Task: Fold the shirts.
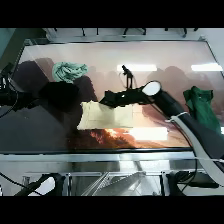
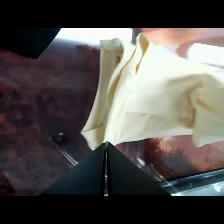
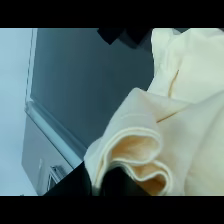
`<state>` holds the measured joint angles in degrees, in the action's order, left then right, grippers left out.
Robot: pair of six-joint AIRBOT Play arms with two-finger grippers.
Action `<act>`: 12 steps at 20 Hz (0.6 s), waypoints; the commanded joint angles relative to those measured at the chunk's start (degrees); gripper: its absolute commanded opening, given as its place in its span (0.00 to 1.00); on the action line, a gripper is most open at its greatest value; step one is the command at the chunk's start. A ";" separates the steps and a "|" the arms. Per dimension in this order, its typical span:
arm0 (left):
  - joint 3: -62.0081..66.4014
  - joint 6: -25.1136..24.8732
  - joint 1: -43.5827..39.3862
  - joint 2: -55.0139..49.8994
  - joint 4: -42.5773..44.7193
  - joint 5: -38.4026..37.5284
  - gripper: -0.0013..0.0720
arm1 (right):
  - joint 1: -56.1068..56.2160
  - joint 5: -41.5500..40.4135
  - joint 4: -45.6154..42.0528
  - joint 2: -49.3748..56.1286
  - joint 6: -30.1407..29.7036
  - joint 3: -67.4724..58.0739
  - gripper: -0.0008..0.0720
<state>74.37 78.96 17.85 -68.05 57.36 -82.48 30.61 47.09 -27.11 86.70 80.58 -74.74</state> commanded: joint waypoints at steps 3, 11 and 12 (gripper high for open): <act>4.70 -1.46 -2.45 -4.20 -2.45 -1.49 0.04 | 8.11 -15.67 13.38 12.00 -8.90 -2.21 0.04; 5.05 -2.10 -4.81 -4.39 0.07 -1.99 0.04 | 8.24 -11.28 31.34 18.75 -21.05 -5.40 0.80; 5.05 -2.10 -4.81 -4.37 0.07 -2.01 0.04 | 6.47 -6.62 30.56 17.99 -21.03 -5.40 0.96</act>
<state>79.29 77.03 13.30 -72.34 56.80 -84.25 38.81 34.35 -1.23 104.51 63.16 -79.75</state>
